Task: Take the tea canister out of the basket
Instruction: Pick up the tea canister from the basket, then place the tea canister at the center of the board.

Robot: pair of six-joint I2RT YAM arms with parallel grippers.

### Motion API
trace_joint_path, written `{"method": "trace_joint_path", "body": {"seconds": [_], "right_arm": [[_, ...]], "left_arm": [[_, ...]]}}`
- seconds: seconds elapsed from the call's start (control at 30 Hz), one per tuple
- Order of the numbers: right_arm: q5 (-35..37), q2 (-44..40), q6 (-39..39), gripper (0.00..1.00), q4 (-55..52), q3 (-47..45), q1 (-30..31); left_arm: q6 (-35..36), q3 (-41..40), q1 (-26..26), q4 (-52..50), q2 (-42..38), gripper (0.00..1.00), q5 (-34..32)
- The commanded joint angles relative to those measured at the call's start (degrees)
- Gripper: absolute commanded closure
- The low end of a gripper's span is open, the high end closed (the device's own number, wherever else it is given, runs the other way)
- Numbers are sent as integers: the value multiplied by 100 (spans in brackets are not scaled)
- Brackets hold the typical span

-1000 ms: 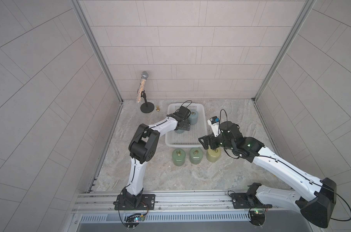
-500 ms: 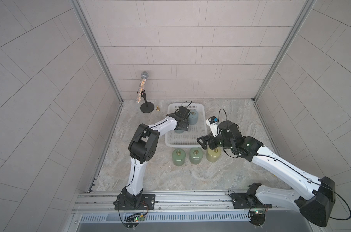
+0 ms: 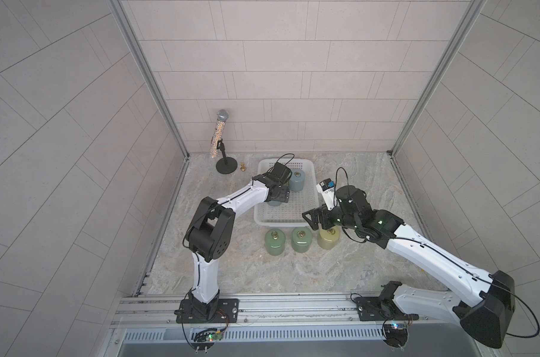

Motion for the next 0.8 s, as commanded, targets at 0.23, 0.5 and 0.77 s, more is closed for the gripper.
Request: {"method": "trace_joint_path", "body": {"seconds": [0.23, 0.5, 0.77], "right_arm": [[-322, -248, -12, 0, 164, -101, -25], [-608, 61, 6, 0, 372, 50, 180], [-707, 606, 44, 0, 581, 348, 592]], "left_arm": [[-229, -320, -83, -510, -1791, 21, -259], [-231, -1192, -87, -996, -3406, 20, -746], [-458, -2297, -82, -1390, -4961, 19, -1119]]}}
